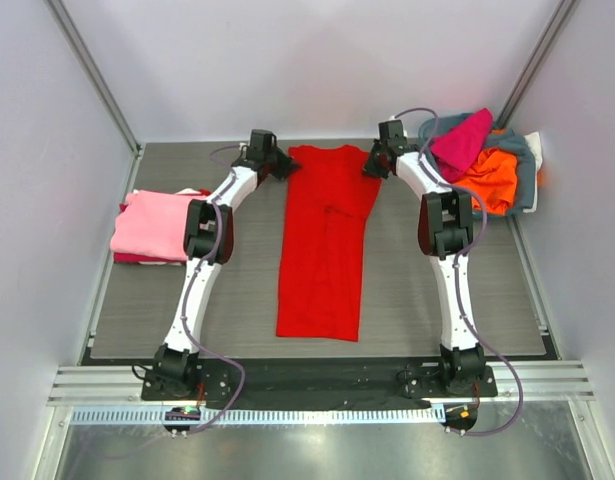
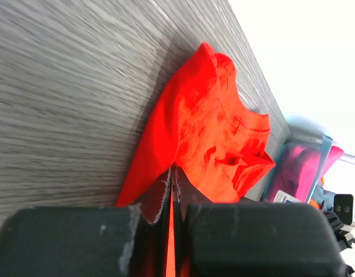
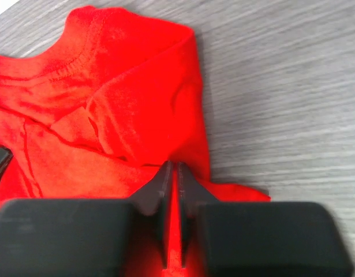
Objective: Fold and stack the t-shirts
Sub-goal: Fold the tshirt
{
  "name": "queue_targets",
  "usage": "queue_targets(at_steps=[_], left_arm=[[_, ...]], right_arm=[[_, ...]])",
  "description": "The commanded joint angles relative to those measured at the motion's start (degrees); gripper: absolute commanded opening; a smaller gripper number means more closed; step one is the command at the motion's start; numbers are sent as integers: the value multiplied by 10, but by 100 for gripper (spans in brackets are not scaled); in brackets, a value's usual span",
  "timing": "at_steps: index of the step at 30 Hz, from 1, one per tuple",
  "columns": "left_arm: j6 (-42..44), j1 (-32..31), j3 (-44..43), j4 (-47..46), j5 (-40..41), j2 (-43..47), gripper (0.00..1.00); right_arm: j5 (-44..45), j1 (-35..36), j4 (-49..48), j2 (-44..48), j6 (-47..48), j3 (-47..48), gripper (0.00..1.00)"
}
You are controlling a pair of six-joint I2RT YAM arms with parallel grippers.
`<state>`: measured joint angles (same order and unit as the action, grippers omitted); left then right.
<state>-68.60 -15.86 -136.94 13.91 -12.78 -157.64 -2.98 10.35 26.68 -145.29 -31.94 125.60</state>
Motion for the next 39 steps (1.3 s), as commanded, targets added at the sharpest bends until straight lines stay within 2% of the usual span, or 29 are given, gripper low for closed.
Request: queue_targets(at_steps=[1, 2, 3, 4, 6, 7, 9, 10, 12, 13, 14, 15, 16, 17, 18, 21, 22, 25, 32, 33, 39], left_arm=[[19, 10, -18, 6, -6, 11, 3], [27, 13, -3, 2, -8, 28, 8], [42, 14, 12, -5, -10, 47, 16], [50, 14, 45, -7, -10, 94, 19], [65, 16, 96, -18, -17, 148, 28], [65, 16, 152, -32, -22, 209, 30], [70, 16, 205, -37, -37, 271, 30], [72, 16, 240, -35, -40, 301, 30], [74, 16, 349, -35, -42, 398, 29], [78, 15, 387, -36, -48, 427, 29], [81, 14, 423, -35, -52, 463, 28], [87, 13, 501, -31, -55, 519, 26], [102, 8, 536, -25, -62, 551, 26], [113, 4, 576, -16, -66, 579, 26], [129, -7, 635, 13, -66, 634, 28], [181, -29, 720, 75, -43, 735, 35], [188, -44, 777, 81, -35, 759, 36], [189, -65, 872, 99, -22, 846, 43], [174, -110, 1012, 108, -5, 972, 51], [171, -116, 1028, 100, -8, 982, 52], [160, -139, 1095, 97, -28, 1009, 52]], right_arm=[[-29, -9, 39, -3, -1, 54, 16], [-29, -9, 40, 18, 0, 53, 25], [-30, -9, 39, 30, 0, 47, 29], [-37, -9, 40, 61, 1, 40, 36], [-41, -7, 38, 96, 6, 20, 40], [-44, -2, 39, 142, 7, -12, 43], [-45, 6, 35, 195, 15, -60, 44], [-42, 12, 30, 222, 18, -120, 45], [-38, 32, 15, 314, 19, -195, 45], [-36, 39, -4, 345, 13, -279, 45], [-30, 54, -15, 381, 4, -324, 45], [-33, 61, -29, 443, -2, -370, 45], [-33, 67, -54, 478, -14, -457, 45], [-31, 76, -60, 507, -22, -498, 45], [-26, 88, -65, 565, -26, -571, 45], [-12, 120, -68, 641, -37, -665, 45], [-11, 130, -68, 684, -43, -720, 45], [2, 170, -63, 751, -68, -807, 47], [27, 280, -64, 804, -150, -921, 49], [47, 295, -67, 808, -159, -929, 49], [41, 364, -78, 800, -217, -958, 47]])
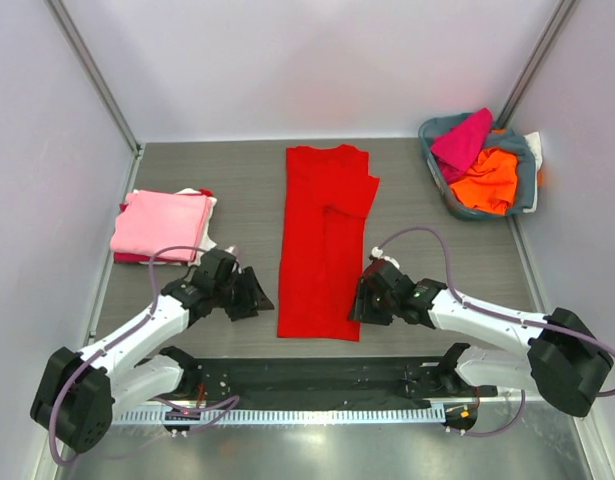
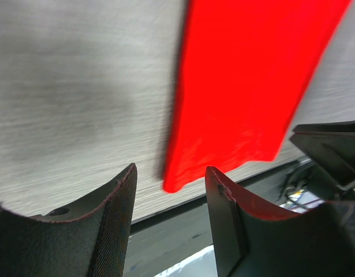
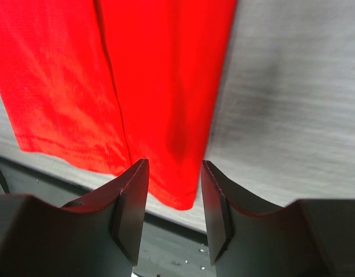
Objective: Fold and stack the t-shirts
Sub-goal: Fold the tshirt
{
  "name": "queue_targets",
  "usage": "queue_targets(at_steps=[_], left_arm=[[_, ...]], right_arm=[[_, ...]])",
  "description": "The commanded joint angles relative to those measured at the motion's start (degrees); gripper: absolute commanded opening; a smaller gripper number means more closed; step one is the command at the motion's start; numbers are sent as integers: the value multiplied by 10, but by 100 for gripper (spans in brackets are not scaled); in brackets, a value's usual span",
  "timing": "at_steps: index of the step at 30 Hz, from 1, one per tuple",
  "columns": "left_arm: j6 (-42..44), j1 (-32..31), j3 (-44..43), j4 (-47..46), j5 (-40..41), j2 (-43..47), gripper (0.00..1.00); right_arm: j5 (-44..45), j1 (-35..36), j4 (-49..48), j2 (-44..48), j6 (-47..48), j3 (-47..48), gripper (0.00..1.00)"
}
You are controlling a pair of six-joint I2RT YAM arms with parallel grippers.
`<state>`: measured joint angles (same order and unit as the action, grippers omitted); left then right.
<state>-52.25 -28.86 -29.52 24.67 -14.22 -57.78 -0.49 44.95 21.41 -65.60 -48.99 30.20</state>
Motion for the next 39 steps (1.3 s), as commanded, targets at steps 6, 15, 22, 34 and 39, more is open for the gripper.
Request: queue_targets(at_steps=[6, 15, 22, 34, 39], left_arm=[[-20, -47, 44, -23, -15, 18, 53], [-42, -90, 50, -67, -15, -22, 53], [-49, -113, 48, -96, -8, -80, 49], [-78, -122, 84, -175, -2, -116, 3], [-76, -122, 92, -160, 9, -111, 0]], right_arm=[[27, 58, -17, 4, -78, -22, 46], [40, 80, -7, 12, -99, -41, 37], [43, 79, -7, 21, -98, -47, 23], [40, 80, 2, 46, -102, -59, 8], [64, 79, 46, 70, -104, -61, 5]])
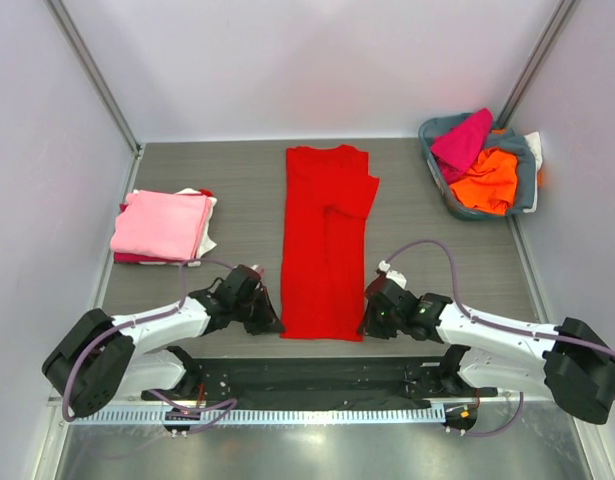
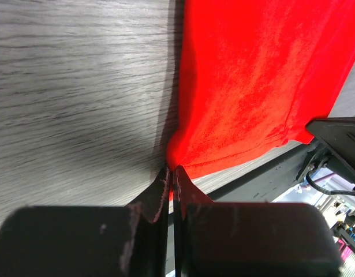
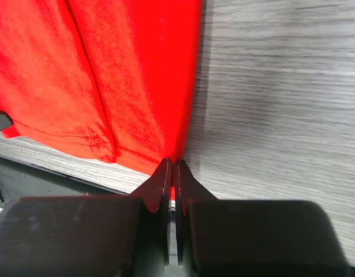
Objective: Fold and stack the t-shirts
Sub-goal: Fold the tshirt
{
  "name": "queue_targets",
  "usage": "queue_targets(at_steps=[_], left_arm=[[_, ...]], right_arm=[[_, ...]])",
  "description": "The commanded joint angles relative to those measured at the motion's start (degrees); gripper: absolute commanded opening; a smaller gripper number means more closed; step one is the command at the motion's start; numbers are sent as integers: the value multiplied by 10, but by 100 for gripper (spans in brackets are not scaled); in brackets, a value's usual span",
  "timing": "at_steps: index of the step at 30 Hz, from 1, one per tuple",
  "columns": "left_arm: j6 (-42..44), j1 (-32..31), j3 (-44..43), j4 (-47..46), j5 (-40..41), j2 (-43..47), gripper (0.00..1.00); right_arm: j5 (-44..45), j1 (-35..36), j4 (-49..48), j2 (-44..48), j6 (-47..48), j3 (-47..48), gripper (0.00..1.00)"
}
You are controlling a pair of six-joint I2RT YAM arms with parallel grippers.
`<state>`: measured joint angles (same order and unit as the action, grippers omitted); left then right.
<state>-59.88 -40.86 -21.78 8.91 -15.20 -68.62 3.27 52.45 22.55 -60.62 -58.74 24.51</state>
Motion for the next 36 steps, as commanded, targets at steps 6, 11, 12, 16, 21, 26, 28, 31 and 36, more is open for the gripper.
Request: queue_targets(at_steps=[6, 11, 12, 16, 21, 26, 28, 31, 36], left_arm=[[-1, 3, 35, 21, 41, 27, 0], [-13, 4, 51, 24, 31, 52, 0], [-16, 4, 53, 20, 23, 56, 0], [-25, -10, 52, 10, 2, 58, 5], [-36, -19, 60, 15, 1, 86, 36], [-34, -19, 42, 25, 20, 91, 51], [-30, -19, 17, 27, 24, 69, 51], [-23, -26, -15, 29, 30, 37, 50], [-23, -55, -42, 30, 56, -23, 44]], right_arm=[[43, 4, 66, 63, -17, -29, 4], [46, 4, 72, 84, -25, -41, 5], [42, 3, 72, 85, -26, -43, 6], [40, 5, 72, 83, -25, -38, 10], [34, 4, 72, 77, -22, -32, 13], [31, 4, 72, 85, -21, -31, 25], [31, 4, 72, 86, -19, -28, 26], [32, 4, 72, 81, -17, -23, 26], [32, 4, 72, 76, -16, -17, 26]])
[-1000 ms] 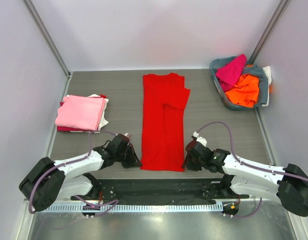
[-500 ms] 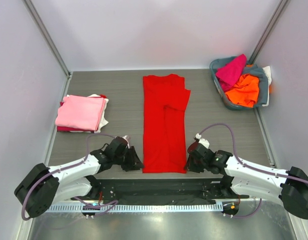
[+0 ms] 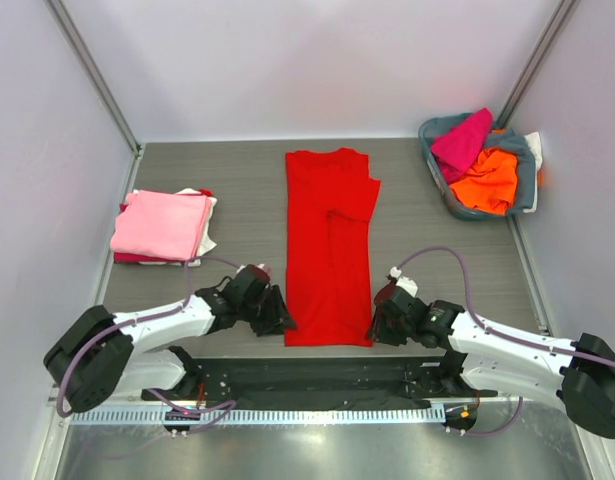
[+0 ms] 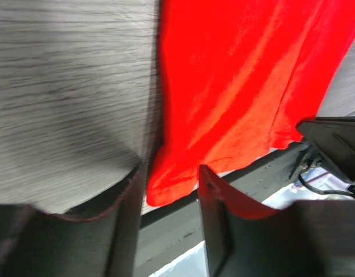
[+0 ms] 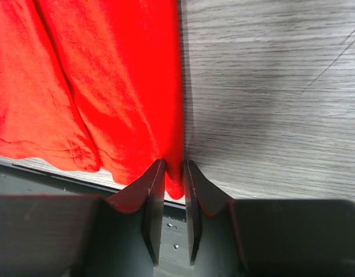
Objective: Fold and stack the t-shirts
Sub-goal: Fold the tshirt
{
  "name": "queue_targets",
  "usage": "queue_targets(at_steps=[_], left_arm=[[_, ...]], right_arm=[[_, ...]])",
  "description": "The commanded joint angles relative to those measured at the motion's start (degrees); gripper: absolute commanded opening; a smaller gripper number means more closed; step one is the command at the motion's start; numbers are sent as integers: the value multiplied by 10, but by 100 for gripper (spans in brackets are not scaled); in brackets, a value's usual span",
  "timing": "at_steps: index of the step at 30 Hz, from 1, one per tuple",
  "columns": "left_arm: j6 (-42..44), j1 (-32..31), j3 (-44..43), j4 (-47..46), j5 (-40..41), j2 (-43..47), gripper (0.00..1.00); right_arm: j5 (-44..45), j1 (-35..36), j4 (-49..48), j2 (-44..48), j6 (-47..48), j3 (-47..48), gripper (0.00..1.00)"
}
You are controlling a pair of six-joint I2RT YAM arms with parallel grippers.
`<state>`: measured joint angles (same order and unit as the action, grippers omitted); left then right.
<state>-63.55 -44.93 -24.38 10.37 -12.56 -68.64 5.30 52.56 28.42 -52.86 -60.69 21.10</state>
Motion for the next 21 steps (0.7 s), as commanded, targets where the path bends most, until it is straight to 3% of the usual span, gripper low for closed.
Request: queue_targets(at_steps=[1, 2, 3, 4, 6, 10, 14, 17, 18, 21], left_arm=[[11, -18, -16, 16, 36, -30, 41], [9, -19, -15, 15, 37, -36, 35], [9, -19, -11, 14, 39, -43, 16], [4, -19, -1, 13, 44, -41, 7], [-1, -19, 13, 13, 52, -23, 0], [-12, -19, 45, 16, 64, 11, 0], [-15, -19, 47, 12, 49, 11, 0], [-14, -19, 40, 2, 36, 0, 15], [-14, -18, 39, -1, 28, -2, 25], [-15, -21, 36, -3, 17, 2, 33]], right_arm=[[13, 4, 13, -1, 3, 17, 25], [12, 3, 14, 1, 3, 17, 25], [12, 3, 14, 3, 2, 16, 24], [11, 3, 15, 7, 2, 15, 22], [9, 3, 17, 14, 0, 11, 20], [11, 3, 26, 34, -3, -1, 6], [2, 3, 29, 38, 0, -6, 4], [-3, 3, 29, 38, 4, -5, 25], [-4, 3, 29, 41, 4, -5, 36], [0, 2, 29, 50, 4, -6, 39]])
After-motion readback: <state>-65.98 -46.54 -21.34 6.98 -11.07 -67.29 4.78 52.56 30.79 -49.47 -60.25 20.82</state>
